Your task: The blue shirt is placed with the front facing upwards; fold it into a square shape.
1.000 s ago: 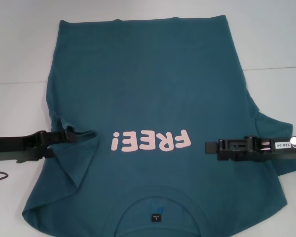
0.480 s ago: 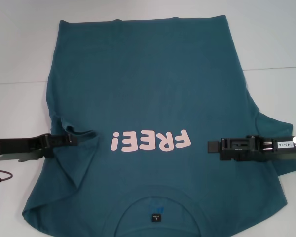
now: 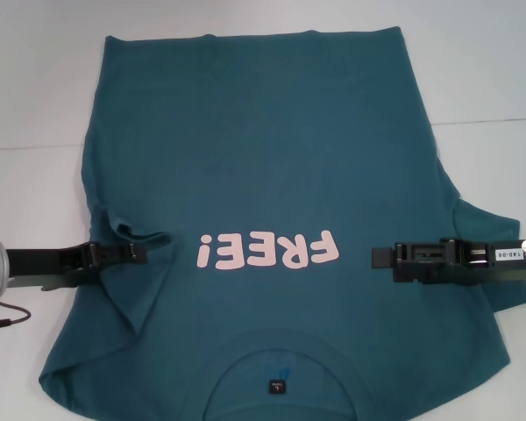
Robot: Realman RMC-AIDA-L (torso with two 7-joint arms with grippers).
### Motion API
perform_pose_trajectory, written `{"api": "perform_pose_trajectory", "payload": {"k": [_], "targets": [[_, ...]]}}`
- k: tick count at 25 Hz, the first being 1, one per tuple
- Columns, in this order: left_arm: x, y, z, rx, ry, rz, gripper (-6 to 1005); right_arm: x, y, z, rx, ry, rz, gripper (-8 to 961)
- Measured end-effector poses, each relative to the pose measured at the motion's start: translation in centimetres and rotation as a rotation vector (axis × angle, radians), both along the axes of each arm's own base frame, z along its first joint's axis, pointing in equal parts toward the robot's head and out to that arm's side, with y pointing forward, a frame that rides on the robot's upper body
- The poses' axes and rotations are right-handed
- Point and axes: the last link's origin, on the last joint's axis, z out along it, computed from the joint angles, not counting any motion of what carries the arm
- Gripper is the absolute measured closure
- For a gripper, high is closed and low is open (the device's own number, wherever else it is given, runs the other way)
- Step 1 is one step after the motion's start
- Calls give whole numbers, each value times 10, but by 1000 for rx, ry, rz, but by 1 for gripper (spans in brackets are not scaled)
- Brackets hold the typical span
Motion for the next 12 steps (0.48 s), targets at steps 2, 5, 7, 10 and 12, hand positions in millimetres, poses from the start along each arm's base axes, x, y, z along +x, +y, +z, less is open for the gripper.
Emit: {"api": "perform_pose_trajectory", "payload": {"k": [2, 5, 7, 10, 12], "targets": [[3, -1, -2, -19, -5, -10, 49, 0, 0, 0, 0, 0, 0, 113], [11, -5, -5, -62, -33, -35, 50, 0, 0, 0, 0, 0, 0, 114], [20, -11, -6, -116, -85, -72, 50, 0, 0, 0, 0, 0, 1, 114], [37, -23, 10, -156, -236, -159, 50, 0, 0, 1, 1, -1, 1, 115], [33, -24, 21, -116, -257, -153, 50, 0, 1, 1, 1, -1, 1, 115]]}}
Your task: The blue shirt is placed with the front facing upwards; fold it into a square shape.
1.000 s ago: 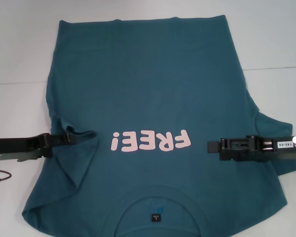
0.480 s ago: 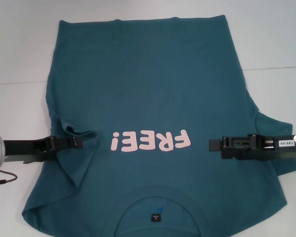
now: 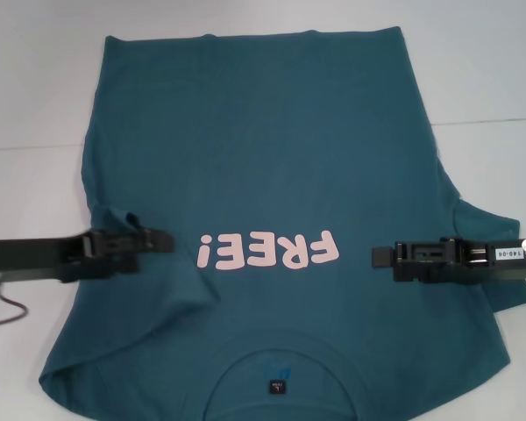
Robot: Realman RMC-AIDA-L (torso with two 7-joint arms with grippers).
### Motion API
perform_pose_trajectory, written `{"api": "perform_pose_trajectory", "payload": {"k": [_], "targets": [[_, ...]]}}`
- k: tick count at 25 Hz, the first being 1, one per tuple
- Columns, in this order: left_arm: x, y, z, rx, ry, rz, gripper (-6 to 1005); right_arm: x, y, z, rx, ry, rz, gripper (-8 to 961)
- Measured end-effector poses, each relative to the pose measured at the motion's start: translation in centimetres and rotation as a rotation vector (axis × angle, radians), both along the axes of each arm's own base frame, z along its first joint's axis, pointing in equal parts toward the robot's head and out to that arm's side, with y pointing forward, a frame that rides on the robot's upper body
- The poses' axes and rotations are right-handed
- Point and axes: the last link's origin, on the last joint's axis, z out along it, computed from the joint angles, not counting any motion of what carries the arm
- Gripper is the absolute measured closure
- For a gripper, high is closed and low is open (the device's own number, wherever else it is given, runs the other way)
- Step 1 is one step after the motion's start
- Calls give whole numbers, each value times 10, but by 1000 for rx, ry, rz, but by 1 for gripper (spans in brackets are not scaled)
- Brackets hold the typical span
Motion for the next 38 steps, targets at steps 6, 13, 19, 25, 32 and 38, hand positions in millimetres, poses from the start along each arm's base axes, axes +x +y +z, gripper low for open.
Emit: {"api": "perform_pose_trajectory", "payload": {"k": [6, 13, 19, 25, 32, 38], "targets": [[-20, 9, 6, 95, 83, 73, 49, 0, 0, 0, 1, 1, -1, 117], [-18, 17, -7, 99, 117, 81, 49, -2, 2, 0, 2, -3, 6, 119], [-11, -12, -4, 44, 114, -217, 50, -1, 5, 4, 18, -24, 19, 121], [-13, -57, -15, 95, 145, -596, 50, -1, 6, 7, 20, -34, 36, 122], [-10, -76, -12, 118, 53, -623, 49, 4, 4, 22, 19, -48, 45, 124], [-12, -89, -14, 63, -28, -545, 50, 18, -2, 36, 34, -68, 18, 126]]}}
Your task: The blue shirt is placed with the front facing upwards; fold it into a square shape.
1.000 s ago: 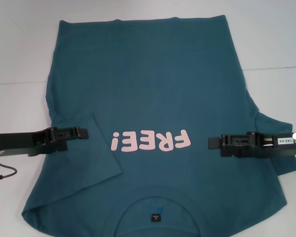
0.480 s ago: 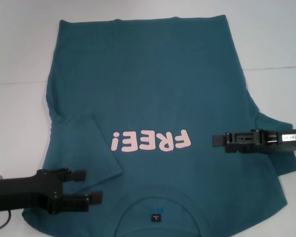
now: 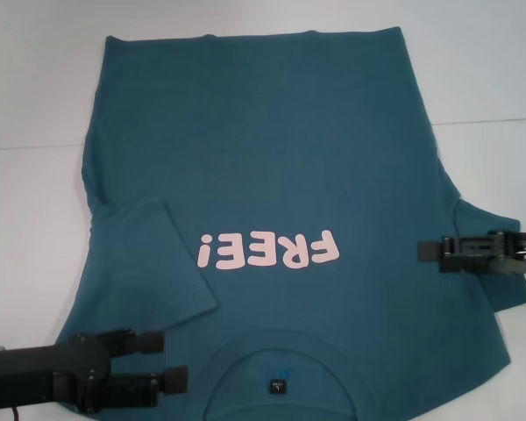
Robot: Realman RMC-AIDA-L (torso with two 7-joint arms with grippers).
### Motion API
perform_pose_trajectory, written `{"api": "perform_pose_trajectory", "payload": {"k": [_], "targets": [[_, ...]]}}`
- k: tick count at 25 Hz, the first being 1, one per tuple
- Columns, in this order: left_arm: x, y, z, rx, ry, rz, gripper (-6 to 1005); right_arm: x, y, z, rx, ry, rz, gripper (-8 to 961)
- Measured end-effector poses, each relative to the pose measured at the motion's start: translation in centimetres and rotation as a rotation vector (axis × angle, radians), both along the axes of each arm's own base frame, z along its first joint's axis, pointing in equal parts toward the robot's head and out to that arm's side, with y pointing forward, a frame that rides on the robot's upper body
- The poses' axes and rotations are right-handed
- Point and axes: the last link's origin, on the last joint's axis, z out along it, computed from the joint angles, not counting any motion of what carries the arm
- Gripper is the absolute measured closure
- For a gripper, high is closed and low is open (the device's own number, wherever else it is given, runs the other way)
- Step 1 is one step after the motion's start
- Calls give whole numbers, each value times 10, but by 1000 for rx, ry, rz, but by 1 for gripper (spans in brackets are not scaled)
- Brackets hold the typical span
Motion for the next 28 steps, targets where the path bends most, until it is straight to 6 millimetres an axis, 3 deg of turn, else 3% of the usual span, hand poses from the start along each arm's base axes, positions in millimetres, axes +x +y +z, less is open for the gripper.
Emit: {"api": "perform_pose_trajectory", "payload": {"k": [11, 21, 28], "targets": [[2, 3, 0, -17, -38, 58, 50, 9, -2, 49, 13, -84, -158, 129], [3, 5, 0, 1, -59, 62, 51, 9, -4, 62, -52, -145, -224, 132], [4, 6, 1, 10, -68, 61, 50, 28, -2, 67, 11, -189, -330, 134]]}}
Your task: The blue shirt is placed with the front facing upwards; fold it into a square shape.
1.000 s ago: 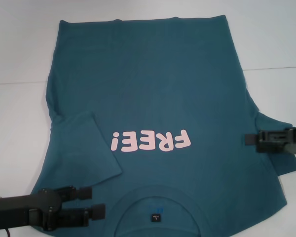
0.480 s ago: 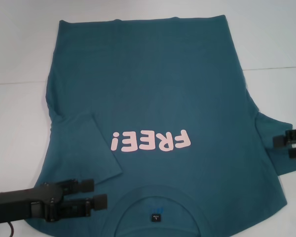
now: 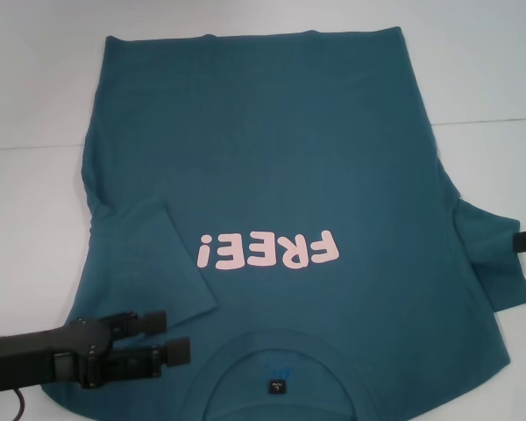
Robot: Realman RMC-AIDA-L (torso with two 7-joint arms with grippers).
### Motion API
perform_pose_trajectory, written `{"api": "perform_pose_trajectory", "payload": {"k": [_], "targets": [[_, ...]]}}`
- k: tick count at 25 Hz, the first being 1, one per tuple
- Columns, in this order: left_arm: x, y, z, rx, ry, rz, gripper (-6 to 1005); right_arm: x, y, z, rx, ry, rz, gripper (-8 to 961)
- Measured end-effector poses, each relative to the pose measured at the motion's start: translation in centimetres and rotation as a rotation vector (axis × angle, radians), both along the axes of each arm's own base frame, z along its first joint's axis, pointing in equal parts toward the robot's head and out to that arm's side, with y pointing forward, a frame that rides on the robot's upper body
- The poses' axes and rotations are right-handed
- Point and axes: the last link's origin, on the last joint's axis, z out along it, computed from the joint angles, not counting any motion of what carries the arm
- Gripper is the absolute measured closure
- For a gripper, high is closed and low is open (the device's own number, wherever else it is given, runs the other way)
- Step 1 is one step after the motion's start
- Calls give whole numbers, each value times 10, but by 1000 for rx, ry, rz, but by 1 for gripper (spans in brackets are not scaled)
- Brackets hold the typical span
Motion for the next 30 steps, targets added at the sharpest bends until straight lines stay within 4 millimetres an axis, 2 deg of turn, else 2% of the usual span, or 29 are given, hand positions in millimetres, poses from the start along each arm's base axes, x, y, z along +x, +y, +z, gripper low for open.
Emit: {"api": "perform_pose_trajectory", "payload": {"k": [3, 13, 20, 30], "targets": [[1, 1, 0, 1, -3, -2, 50, 9, 6, 6, 67, -47, -13, 134], [3, 5, 0, 13, -6, -1, 50, 19, 14, 7, 135, -111, -3, 137], [3, 7, -1, 20, -5, 3, 50, 27, 23, -15, 149, -99, -39, 139], [1, 8, -3, 27, -2, 15, 50, 19, 43, -44, 152, -106, -39, 142]]}}
